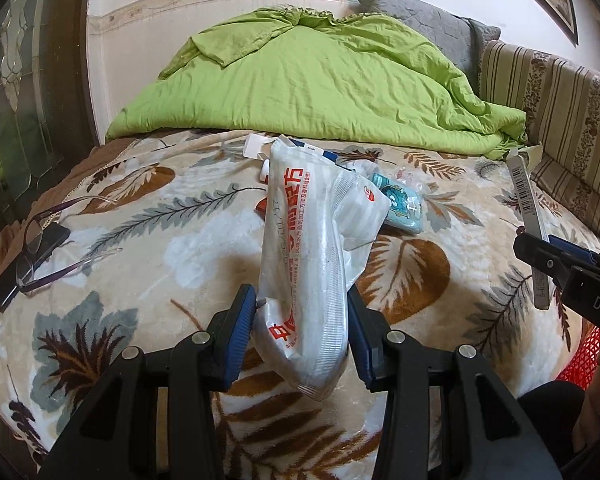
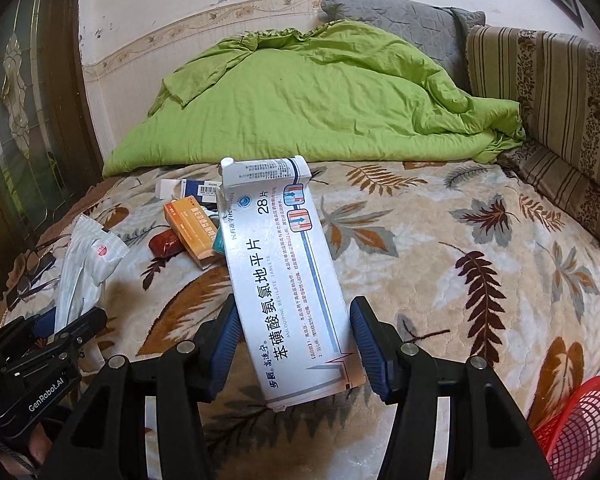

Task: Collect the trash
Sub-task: 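Lift the white bag and medicine box off the bed with both tools, then carry both items over the red basket and open both tools to release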

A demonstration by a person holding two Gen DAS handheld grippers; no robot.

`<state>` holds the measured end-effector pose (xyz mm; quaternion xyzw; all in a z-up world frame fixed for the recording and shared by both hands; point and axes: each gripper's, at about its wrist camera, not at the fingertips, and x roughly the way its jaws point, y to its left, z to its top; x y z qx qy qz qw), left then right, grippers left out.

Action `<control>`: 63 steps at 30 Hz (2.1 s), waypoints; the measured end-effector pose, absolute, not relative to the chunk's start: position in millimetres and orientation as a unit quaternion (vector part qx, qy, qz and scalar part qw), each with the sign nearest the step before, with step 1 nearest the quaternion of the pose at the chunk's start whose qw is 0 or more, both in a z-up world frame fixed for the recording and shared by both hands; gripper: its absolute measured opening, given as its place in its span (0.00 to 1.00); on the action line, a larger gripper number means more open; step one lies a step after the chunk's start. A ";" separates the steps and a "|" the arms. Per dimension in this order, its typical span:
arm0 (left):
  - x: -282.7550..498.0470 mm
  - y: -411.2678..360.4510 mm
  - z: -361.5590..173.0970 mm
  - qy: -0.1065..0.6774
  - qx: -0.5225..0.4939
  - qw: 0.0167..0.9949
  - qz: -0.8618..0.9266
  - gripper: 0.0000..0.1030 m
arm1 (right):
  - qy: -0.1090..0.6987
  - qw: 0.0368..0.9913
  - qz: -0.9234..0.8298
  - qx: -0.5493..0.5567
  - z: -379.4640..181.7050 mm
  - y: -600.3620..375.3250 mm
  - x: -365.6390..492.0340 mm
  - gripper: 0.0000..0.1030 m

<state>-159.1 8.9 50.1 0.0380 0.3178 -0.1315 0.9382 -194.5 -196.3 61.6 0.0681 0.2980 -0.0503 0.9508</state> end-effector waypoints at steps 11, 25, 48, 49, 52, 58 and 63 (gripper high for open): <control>-158.5 6.8 49.9 0.318 0.041 0.938 -0.131 0.42 | 0.301 0.950 -0.047 0.070 59.8 -197.1 -194.2 0.58; -158.4 5.5 49.7 0.319 0.041 0.938 -0.131 0.42 | 0.305 0.948 -0.047 0.072 58.2 -197.5 -193.4 0.58; -158.5 1.7 49.3 0.320 0.043 0.937 -0.135 0.42 | 0.302 0.948 -0.047 0.088 58.8 -203.2 -196.9 0.58; -158.3 0.7 49.6 0.321 0.043 0.935 -0.142 0.42 | 0.298 0.949 -0.046 0.095 61.4 -205.5 -199.7 0.58; -162.0 -5.9 50.2 0.319 0.049 0.929 -0.181 0.42 | 0.298 0.947 -0.040 0.115 69.2 -215.1 -214.9 0.58; -184.8 -39.2 64.8 0.316 0.071 0.906 -0.274 0.42 | 0.310 0.935 -0.068 0.161 80.5 -262.1 -266.2 0.58; -212.8 -96.2 84.1 0.322 0.089 0.865 -0.375 0.42 | 0.307 0.919 -0.141 0.204 88.5 -328.0 -329.7 0.58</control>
